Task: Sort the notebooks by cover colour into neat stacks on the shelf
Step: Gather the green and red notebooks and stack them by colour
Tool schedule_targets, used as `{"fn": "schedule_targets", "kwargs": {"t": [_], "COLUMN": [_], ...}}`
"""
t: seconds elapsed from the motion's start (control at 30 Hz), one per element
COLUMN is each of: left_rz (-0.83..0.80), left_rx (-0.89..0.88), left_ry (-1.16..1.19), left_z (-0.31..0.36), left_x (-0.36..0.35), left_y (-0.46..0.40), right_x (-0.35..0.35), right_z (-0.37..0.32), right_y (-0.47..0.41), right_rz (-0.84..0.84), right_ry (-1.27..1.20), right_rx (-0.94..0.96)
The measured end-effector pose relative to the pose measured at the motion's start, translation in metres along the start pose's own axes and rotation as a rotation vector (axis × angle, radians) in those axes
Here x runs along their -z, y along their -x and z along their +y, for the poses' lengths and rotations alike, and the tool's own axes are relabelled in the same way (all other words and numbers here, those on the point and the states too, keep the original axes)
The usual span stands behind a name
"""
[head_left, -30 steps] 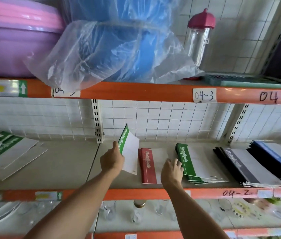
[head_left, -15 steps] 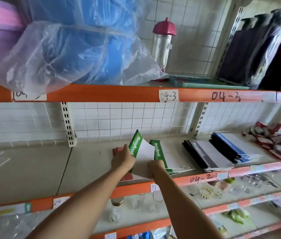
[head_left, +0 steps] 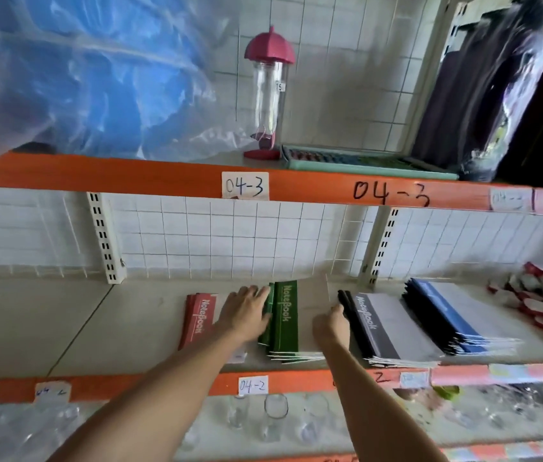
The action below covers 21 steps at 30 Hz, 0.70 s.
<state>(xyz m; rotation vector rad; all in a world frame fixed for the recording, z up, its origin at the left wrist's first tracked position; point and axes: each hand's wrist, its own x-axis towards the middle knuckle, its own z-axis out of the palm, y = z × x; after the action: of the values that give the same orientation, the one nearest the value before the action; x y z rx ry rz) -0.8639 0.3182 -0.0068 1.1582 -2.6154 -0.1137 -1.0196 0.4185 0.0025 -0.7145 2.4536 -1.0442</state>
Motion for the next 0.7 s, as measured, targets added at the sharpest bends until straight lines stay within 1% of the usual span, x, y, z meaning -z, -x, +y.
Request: {"fn": "schedule_targets", "kwargs": {"t": [0.1,0.2,0.27,0.37,0.43,0.53,0.7], "left_rz": [-0.011,-0.022,-0.024,-0.029,-0.036,-0.051,-0.007], "left_rx": [0.034,0.057,0.069,0.077,0.083,0.097,0.141], "left_ry": [-0.014,-0.022,-0.033,-0.052,-0.066,-0.054,-0.051], "left_z": [0.011,0.018,0.023,0.026,0.026,0.022,-0.006], "left_x": [-0.010,-0.015,-0.018,-0.023,-0.024,-0.020,-0.007], "left_y": [-0.009,-0.015,-0.017,-0.019,-0.020,-0.022,-0.013], "right_x": [-0.001,-0.001,-0.003,-0.003,-0.003,-0.006,-0.026], "right_z": [0.006,0.008,0.008,0.006,0.003,-0.002,-0.022], "right_y": [-0.017,-0.030,-0.036,-0.042,-0.044,-0.049,-0.042], "right_rz": [-0.042,-0.095,-0.129,-0.132,-0.119,-0.123,-0.242], "right_ry": [0.109,0.336,0.438,0.525,0.593,0.607,0.501], "right_rx": [0.104,0.179,0.209,0.253,0.332,0.487,0.645]}}
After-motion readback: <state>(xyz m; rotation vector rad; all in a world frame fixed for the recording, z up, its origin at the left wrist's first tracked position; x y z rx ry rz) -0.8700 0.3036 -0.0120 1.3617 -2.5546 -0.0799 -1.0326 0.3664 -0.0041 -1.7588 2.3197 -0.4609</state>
